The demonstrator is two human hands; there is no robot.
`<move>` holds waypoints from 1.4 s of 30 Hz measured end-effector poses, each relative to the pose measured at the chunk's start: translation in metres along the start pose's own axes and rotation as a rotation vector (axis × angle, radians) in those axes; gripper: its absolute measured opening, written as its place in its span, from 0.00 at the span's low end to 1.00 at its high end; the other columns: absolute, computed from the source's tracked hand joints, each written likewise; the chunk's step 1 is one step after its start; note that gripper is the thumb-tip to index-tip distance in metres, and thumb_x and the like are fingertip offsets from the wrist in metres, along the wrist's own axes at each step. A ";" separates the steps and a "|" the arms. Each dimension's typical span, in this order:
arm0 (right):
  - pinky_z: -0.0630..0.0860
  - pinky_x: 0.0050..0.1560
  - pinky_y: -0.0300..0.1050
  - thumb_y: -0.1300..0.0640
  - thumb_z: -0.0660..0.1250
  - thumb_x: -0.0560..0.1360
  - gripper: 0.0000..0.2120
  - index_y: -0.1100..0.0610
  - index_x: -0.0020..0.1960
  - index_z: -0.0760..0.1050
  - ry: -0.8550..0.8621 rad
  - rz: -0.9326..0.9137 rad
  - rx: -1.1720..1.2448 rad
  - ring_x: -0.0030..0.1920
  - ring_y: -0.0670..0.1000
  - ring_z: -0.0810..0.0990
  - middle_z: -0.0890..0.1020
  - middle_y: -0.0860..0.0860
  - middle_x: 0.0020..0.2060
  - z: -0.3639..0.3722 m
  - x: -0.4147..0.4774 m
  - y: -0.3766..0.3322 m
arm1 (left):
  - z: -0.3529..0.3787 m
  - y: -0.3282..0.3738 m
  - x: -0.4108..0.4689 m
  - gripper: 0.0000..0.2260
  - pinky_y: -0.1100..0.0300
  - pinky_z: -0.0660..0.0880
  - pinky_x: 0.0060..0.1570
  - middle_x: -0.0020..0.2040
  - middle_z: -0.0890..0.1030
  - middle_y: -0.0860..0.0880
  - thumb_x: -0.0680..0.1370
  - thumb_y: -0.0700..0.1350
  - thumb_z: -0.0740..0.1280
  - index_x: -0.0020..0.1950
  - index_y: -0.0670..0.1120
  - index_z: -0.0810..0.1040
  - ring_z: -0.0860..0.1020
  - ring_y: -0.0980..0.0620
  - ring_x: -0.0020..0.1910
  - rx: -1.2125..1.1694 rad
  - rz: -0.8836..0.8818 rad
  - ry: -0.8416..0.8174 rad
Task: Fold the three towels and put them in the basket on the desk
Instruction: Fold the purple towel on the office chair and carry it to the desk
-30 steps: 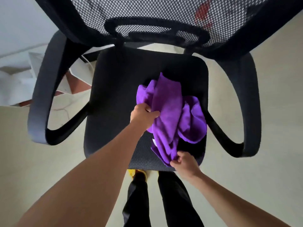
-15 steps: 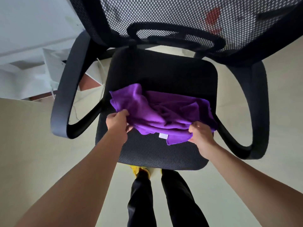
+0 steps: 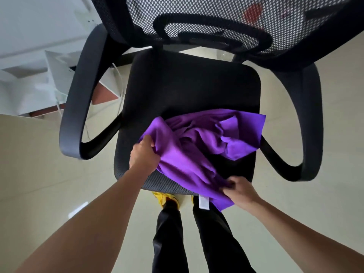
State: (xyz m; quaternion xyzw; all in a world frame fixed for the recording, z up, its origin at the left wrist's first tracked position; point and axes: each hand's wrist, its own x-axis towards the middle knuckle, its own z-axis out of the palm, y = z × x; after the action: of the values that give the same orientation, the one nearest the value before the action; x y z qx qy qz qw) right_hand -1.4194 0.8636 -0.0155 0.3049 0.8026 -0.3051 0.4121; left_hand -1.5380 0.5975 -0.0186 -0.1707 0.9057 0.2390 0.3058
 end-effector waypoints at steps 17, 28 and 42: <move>0.78 0.49 0.47 0.53 0.68 0.76 0.07 0.55 0.41 0.78 0.221 0.026 0.819 0.45 0.55 0.81 0.82 0.53 0.42 -0.044 -0.010 -0.080 | -0.058 -0.011 -0.029 0.11 0.47 0.74 0.56 0.40 0.81 0.42 0.61 0.34 0.55 0.33 0.40 0.77 0.79 0.43 0.45 -1.758 -0.612 -0.155; 0.76 0.50 0.48 0.54 0.67 0.72 0.07 0.52 0.50 0.78 0.287 -0.172 -0.107 0.52 0.57 0.81 0.84 0.52 0.49 -0.020 -0.012 -0.073 | -0.067 -0.041 -0.046 0.14 0.53 0.70 0.42 0.43 0.76 0.42 0.69 0.33 0.59 0.51 0.46 0.74 0.73 0.41 0.42 0.048 -0.125 0.066; 0.75 0.42 0.55 0.63 0.64 0.72 0.05 0.59 0.47 0.77 0.319 -0.607 -0.562 0.53 0.61 0.75 0.77 0.57 0.48 -0.014 0.018 -0.113 | -0.047 -0.059 -0.032 0.13 0.51 0.69 0.52 0.56 0.75 0.46 0.71 0.45 0.66 0.55 0.50 0.74 0.73 0.43 0.56 0.538 0.046 -0.093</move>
State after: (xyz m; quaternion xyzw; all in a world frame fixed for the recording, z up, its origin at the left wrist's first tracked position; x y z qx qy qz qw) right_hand -1.5179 0.8078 0.0033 -0.0251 0.9611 -0.1311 0.2417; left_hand -1.5097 0.5286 0.0153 -0.0515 0.9253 0.0046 0.3757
